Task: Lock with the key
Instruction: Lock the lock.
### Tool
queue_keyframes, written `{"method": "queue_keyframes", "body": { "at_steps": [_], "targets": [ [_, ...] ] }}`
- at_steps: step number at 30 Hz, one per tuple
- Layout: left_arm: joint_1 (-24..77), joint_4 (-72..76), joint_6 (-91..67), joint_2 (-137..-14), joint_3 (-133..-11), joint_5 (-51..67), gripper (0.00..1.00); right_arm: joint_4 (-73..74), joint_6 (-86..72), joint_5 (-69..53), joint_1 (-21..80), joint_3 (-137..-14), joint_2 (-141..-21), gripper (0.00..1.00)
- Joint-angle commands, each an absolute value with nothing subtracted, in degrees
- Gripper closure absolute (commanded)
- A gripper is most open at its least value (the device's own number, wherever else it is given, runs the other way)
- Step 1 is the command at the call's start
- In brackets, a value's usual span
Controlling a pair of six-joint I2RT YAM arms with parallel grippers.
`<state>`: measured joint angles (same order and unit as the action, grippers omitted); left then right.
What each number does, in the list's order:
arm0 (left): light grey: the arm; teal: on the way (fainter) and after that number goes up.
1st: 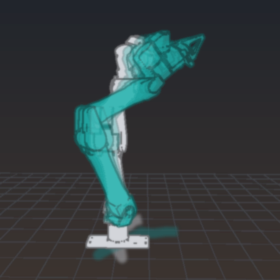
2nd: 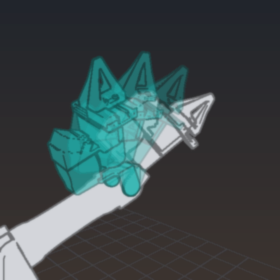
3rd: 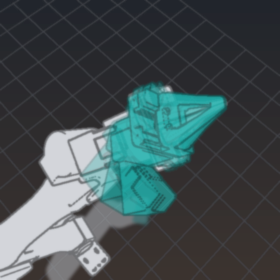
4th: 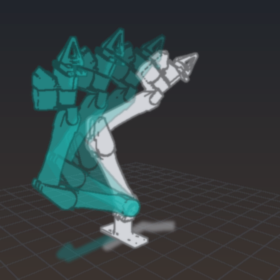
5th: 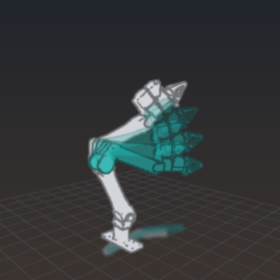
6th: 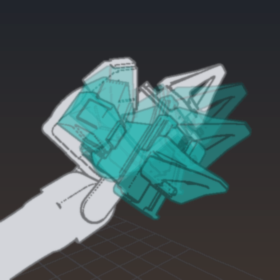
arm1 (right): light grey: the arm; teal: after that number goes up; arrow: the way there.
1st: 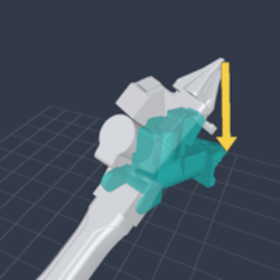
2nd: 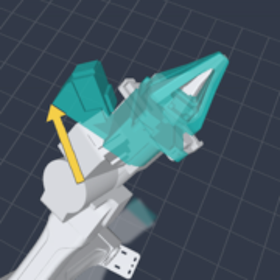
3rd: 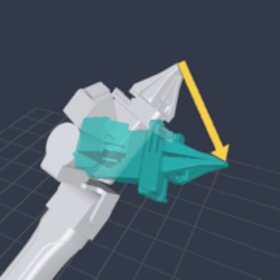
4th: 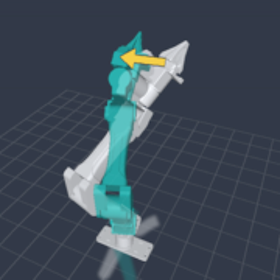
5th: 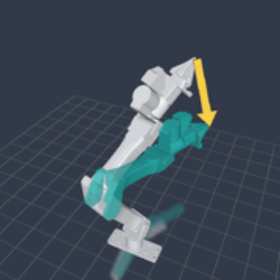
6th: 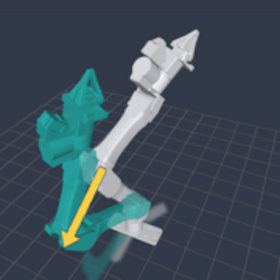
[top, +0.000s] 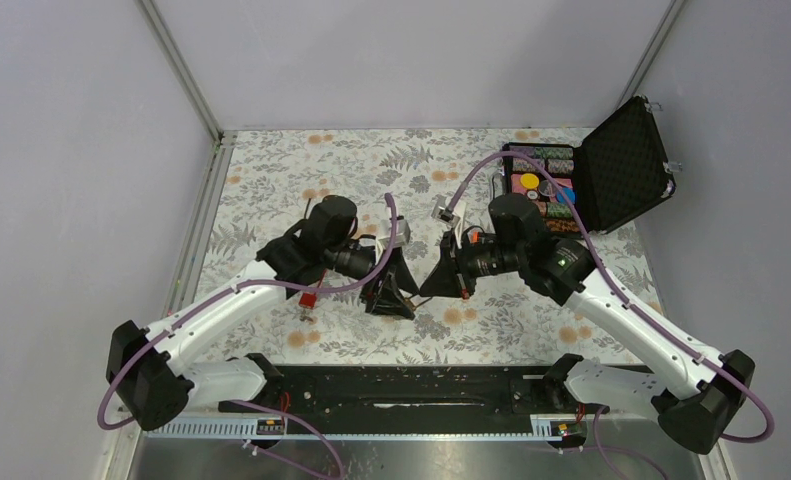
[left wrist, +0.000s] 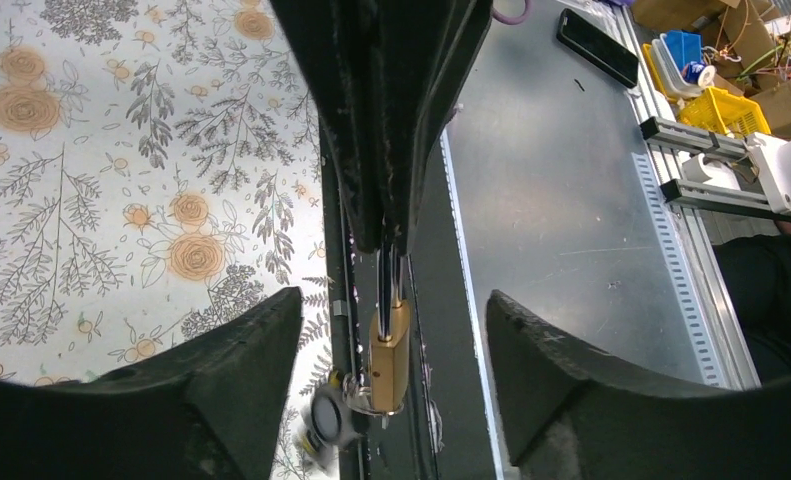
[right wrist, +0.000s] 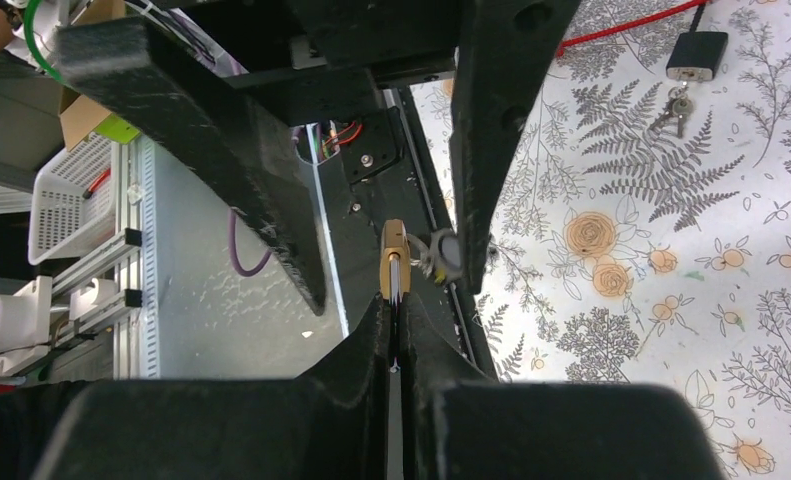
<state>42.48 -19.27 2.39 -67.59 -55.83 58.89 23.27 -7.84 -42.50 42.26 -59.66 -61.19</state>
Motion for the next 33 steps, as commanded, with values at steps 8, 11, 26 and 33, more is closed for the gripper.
{"method": "queue_keyframes", "body": {
  "at_steps": [8,11,26,33],
  "targets": [
    [42.84,-18.06,2.04,-70.2,-58.01,61.5,0.59,19.14,-9.34,-45.77,42.1,-62.67,-62.03,1.0],
    [42.86,-19.05,2.94,-70.26,-58.4,61.68,0.67,19.15,-9.49,-45.39,42.19,-62.75,-62.07,1.0],
    [42.77,0.36,-12.84,-62.95,-54.8,47.33,1.0,2.0,-23.36,-27.66,42.08,-53.51,-54.38,0.16],
    [42.73,12.41,-20.05,-58.69,-52.99,38.4,1.0,-26.26,-33.56,-25.67,42.09,-39.6,-50.6,0.07]
  ]
}}
